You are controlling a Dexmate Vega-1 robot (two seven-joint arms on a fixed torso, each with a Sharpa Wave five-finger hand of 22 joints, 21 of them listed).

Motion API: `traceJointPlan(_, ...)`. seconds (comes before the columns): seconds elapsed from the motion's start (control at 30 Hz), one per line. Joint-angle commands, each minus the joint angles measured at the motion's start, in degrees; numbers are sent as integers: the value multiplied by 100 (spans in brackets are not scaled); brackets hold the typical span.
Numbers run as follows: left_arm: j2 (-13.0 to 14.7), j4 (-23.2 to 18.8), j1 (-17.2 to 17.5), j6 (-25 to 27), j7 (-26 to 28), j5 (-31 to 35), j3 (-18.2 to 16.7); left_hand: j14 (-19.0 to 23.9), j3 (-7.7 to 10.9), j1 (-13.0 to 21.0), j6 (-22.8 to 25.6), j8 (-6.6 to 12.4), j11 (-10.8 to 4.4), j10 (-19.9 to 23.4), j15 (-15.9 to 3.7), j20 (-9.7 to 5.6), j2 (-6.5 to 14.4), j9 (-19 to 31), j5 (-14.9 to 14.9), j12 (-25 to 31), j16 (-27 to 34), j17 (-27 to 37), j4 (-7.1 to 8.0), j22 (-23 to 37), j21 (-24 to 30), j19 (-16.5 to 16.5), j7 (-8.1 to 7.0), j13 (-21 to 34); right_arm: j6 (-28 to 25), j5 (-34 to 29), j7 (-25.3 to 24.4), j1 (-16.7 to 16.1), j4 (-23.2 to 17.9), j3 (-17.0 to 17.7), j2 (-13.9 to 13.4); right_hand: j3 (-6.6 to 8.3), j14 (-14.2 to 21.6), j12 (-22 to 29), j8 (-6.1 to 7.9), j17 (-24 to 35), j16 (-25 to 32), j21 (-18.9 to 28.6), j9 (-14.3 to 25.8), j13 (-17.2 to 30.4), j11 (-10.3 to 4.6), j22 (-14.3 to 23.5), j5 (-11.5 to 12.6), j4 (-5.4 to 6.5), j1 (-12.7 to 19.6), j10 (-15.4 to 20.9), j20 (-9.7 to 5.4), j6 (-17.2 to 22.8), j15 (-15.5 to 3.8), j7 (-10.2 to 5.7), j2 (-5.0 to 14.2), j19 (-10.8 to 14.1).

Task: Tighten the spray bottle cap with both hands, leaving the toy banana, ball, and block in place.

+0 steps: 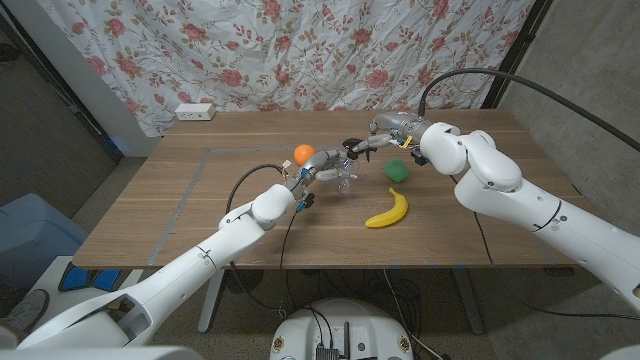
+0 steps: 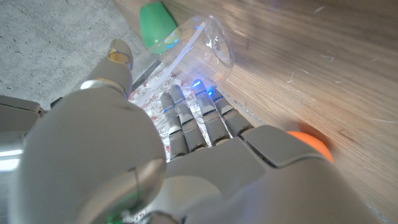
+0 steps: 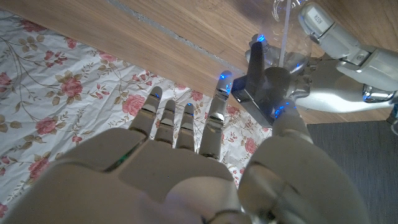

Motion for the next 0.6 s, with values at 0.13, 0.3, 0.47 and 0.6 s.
traceJointPlan(0.13, -15, 1, 10, 2, 13, 17, 18, 39, 170, -224, 331, 325, -34, 75, -667, -309, 921, 21, 43, 38, -14, 37, 105, 22, -12, 35, 170, 25, -304, -232, -79, -51, -74, -79, 79, 50, 104, 20, 185, 24, 60, 35, -17, -3, -42, 29, 38, -8, -49, 150, -50, 420, -16, -113, -10, 118)
traceJointPlan(0.3, -12, 11, -2, 6, -6, 16, 23, 35, 172, -219, 350, 338, -29, 76, -664, -312, 919, 18, 42, 31, -16, 40, 105, 22, -11, 37, 170, 29, -305, -277, -214, -102, -80, -74, 110, 56, 226, 43, 338, 41, 115, 45, -57, -5, -107, 29, 37, -21, -40, 333, -56, 788, -100, -205, -24, 190)
traceJointPlan(0.47, -19, 41, -17, -21, -14, 15, 23, 35, 172, -219, 365, 347, -21, 79, -662, -311, 918, 16, 41, 29, -16, 43, 107, 22, -12, 37, 170, 32, -321, -326, -250, -108, -70, -93, 140, 63, 288, 61, 440, 55, 145, 53, -86, -6, -145, 30, 38, -28, -26, 465, -83, 1030, -138, -250, -30, 249)
traceJointPlan(0.6, -29, 71, -29, -48, -33, 4, 27, 37, 175, -214, 366, 351, -39, 69, -665, -309, 915, 13, 41, 20, -17, 43, 106, 22, -11, 39, 166, 36, -340, -387, -329, -128, -51, -107, 181, 71, 345, 82, 516, 65, 171, 58, -111, -7, -172, 30, 37, -33, -10, 585, -106, 1212, -170, -283, -32, 296)
